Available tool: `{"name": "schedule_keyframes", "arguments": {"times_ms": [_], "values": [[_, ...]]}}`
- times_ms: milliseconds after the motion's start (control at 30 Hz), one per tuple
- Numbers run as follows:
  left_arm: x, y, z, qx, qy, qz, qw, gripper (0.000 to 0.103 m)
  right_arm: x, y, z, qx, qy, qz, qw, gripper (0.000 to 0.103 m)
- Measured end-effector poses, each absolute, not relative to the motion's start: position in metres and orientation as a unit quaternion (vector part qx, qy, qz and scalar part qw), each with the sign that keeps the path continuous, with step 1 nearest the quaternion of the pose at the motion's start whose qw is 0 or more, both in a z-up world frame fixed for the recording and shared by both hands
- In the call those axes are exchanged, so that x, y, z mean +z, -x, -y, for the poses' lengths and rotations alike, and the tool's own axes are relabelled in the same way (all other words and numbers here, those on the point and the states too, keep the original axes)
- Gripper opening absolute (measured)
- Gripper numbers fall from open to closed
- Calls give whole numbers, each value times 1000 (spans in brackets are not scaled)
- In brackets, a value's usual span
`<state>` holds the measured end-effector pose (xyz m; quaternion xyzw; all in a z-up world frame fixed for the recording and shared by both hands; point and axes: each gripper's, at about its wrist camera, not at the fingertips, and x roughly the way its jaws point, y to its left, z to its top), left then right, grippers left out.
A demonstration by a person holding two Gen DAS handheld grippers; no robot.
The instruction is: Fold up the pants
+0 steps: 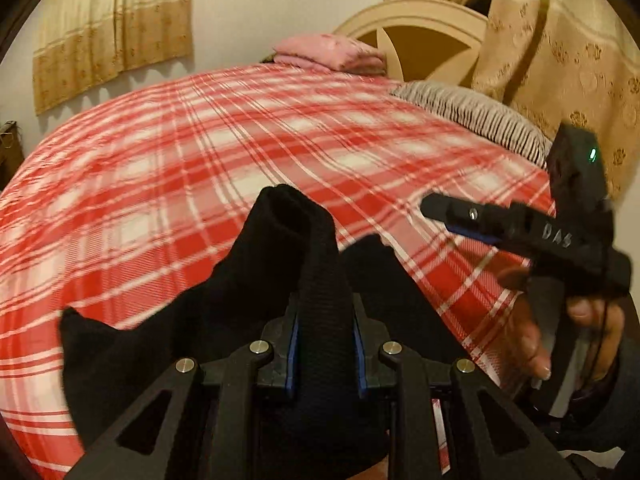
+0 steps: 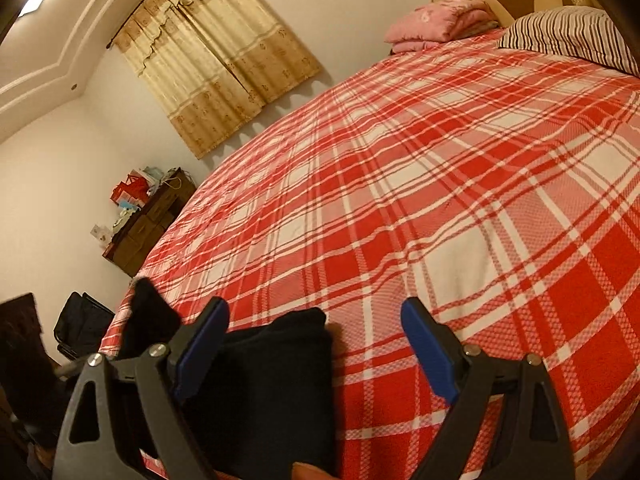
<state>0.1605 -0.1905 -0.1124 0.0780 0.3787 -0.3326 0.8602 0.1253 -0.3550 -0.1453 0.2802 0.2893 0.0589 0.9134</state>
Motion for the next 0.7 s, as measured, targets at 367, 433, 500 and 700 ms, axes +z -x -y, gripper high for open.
{"name": "schedule_keyframes", "arguments": {"times_ms": [367, 433, 500, 700], "values": [[-106, -110, 193, -354, -97, -328, 870, 49, -143, -127, 353, 100, -280, -296, 908, 90], [-98, -99, 181, -343, -90, -303, 885, 71, -142, -125, 347, 112, -271, -302, 907, 90], [-92, -90, 162, -316, -90, -277, 903, 75, -143, -124, 340, 128, -263, -314, 903, 90], [-109, -111, 106, -161, -100, -271, 944, 76, -152, -124, 311, 149, -224, -370, 889, 83]]}}
